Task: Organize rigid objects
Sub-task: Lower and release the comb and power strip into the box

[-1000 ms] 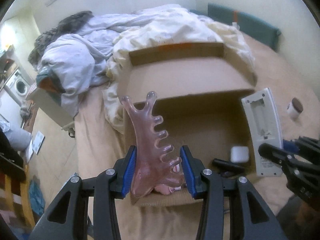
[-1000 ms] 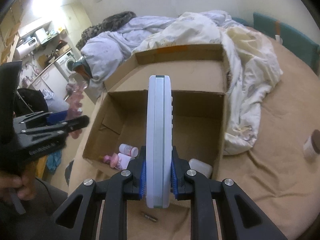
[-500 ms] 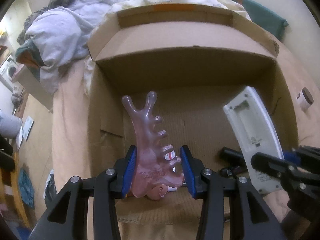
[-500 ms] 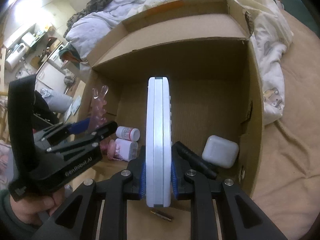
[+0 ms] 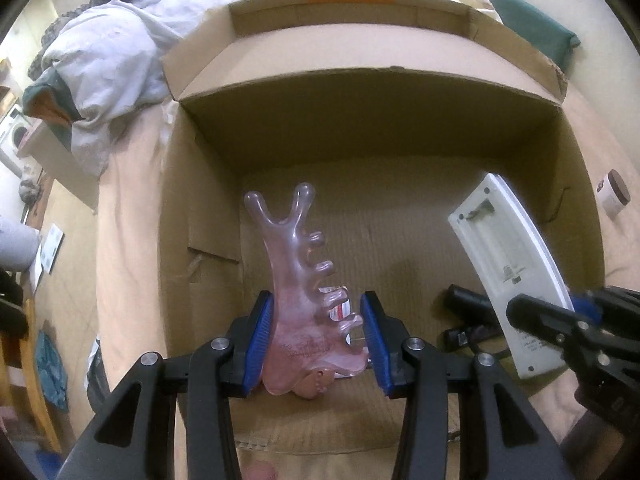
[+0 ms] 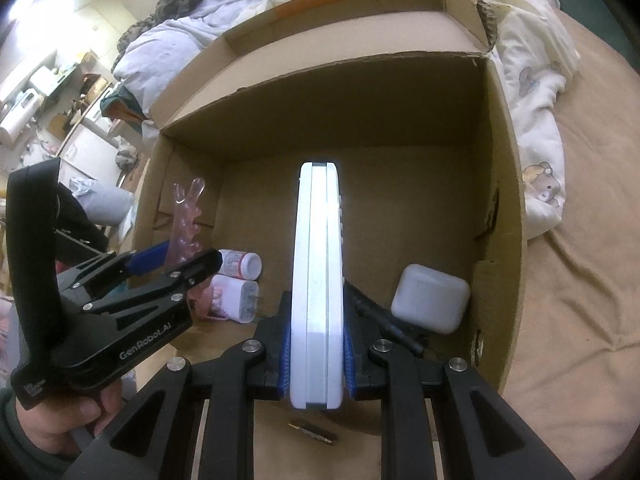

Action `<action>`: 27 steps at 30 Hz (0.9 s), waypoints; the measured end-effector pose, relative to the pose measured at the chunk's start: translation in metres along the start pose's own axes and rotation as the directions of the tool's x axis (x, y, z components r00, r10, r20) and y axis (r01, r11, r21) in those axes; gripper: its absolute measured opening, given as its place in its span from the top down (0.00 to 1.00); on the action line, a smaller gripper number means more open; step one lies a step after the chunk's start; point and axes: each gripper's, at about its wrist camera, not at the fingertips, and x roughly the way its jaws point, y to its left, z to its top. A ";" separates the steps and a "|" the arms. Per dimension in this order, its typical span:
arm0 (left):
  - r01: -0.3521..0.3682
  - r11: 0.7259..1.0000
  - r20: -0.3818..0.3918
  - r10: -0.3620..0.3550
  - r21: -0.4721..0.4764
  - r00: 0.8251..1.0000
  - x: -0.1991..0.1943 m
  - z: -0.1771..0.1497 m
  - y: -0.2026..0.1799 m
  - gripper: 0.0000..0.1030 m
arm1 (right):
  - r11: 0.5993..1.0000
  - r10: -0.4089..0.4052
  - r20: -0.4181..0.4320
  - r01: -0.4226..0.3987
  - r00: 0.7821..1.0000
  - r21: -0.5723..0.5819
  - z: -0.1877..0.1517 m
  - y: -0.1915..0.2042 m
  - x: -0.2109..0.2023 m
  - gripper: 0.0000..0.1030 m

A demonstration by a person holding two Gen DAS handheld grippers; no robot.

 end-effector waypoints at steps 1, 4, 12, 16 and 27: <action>-0.004 1.000 -0.003 0.004 0.001 1.000 0.000 -0.001 -0.001 0.61 | 1.000 -0.007 -0.002 0.007 1.000 -0.002 0.001 0.001 0.001 0.79; -0.010 1.000 -0.008 0.010 0.000 1.000 0.003 0.000 0.000 0.61 | 1.000 -0.026 -0.003 0.026 1.000 0.002 0.002 0.000 0.001 0.79; -0.025 0.999 0.032 0.024 0.025 0.999 -0.007 0.001 -0.005 0.49 | 0.998 -0.061 0.018 0.061 0.998 0.006 0.005 -0.001 -0.005 0.68; -0.021 1.000 0.043 0.021 -0.003 0.999 -0.012 0.001 -0.003 0.30 | 0.998 -0.062 0.096 0.063 0.993 -0.007 0.009 0.004 -0.019 0.28; -0.015 0.999 0.055 0.018 -0.052 0.998 -0.025 0.002 0.007 0.26 | 0.997 -0.066 0.216 0.072 0.974 -0.018 0.011 0.003 -0.040 0.00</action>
